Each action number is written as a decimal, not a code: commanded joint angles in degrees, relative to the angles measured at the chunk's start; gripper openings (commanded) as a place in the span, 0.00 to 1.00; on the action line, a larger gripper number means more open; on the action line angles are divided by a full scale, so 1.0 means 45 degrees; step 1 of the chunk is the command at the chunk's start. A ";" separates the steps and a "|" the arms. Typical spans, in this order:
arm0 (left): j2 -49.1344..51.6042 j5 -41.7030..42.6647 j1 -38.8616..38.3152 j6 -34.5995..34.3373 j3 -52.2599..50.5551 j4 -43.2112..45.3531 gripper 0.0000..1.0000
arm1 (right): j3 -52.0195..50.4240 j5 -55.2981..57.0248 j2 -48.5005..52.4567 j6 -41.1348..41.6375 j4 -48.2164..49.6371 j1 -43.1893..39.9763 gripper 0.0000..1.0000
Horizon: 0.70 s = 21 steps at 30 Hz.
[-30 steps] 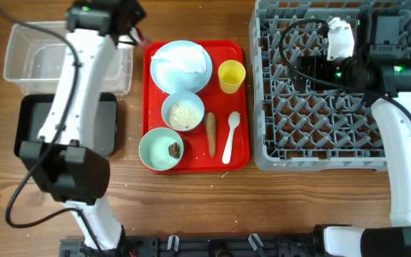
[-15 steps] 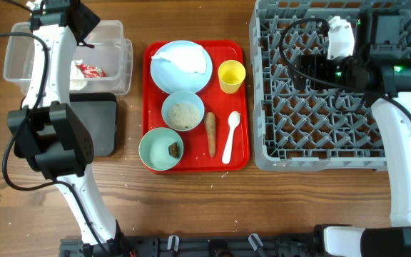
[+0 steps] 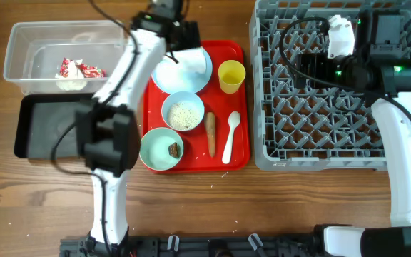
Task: Sort waste into correct bins and load items into the dishwasher rack
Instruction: 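Return the left gripper to the plate and grasp the remaining tissue, then move the tissue left and release it into the clear bin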
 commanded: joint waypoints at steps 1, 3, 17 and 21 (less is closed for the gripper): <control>0.1316 0.0151 -0.0500 0.1467 0.0000 0.0306 1.00 | 0.0248 -0.0029 0.0141 0.0000 -0.0015 0.0083 0.99; 0.1860 0.0151 -0.0588 0.1579 0.0000 0.0413 1.00 | 0.0248 -0.0029 0.0141 -0.0005 -0.0019 0.0083 1.00; 0.2210 0.0102 -0.0471 0.1569 0.0257 -0.0690 0.04 | 0.0248 -0.0029 0.0141 -0.0010 -0.0005 0.0083 0.99; -0.0753 0.0097 0.0223 0.1462 0.0908 -0.1025 0.04 | 0.0248 -0.0029 0.0141 -0.0010 0.0000 0.0083 0.99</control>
